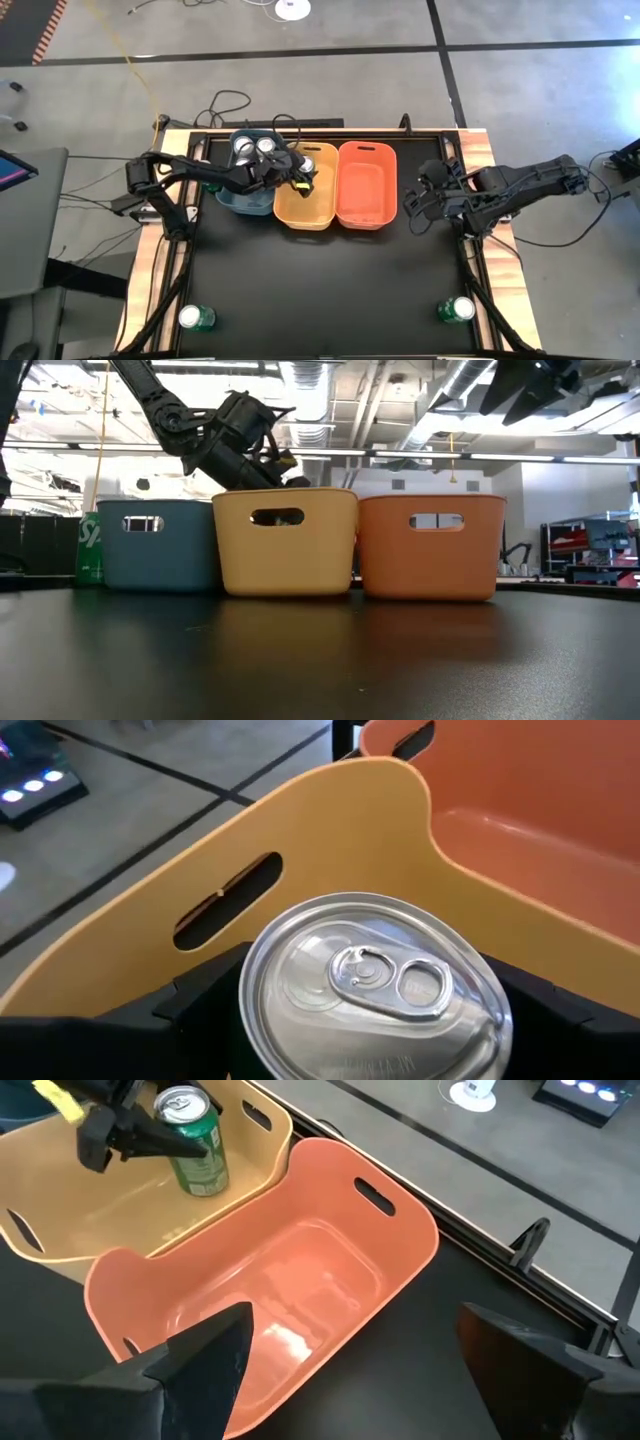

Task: Sort soda cans
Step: Put the green soda can into the yellow bin

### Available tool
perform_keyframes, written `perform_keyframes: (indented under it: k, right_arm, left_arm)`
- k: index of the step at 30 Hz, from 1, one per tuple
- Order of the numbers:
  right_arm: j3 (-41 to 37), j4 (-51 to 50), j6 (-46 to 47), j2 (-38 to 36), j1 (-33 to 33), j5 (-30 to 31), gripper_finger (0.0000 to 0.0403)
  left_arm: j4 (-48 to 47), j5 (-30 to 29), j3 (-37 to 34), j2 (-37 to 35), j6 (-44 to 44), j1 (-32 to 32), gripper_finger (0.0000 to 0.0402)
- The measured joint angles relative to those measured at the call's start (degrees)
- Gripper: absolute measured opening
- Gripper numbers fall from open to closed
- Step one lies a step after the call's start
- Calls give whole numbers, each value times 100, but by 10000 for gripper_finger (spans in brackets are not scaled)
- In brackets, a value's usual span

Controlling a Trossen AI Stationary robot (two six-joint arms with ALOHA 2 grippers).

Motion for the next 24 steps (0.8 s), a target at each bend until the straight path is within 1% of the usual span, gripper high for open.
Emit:
perform_keyframes:
  k: [2,13,18,24]
  right_arm:
    - [0,56,-58,0,0,-3,368]
    - [0,62,-91,0,11,-45,368]
    - [0,72,-91,0,13,-149,368]
    - [0,137,-87,0,11,-190,368]
  left_arm:
    - [86,-127,0,65,9,-7,312]
    - [300,-161,5,79,-68,12,316]
    - [330,-372,96,75,44,44,346]
    - [305,-391,98,40,185,98,383]
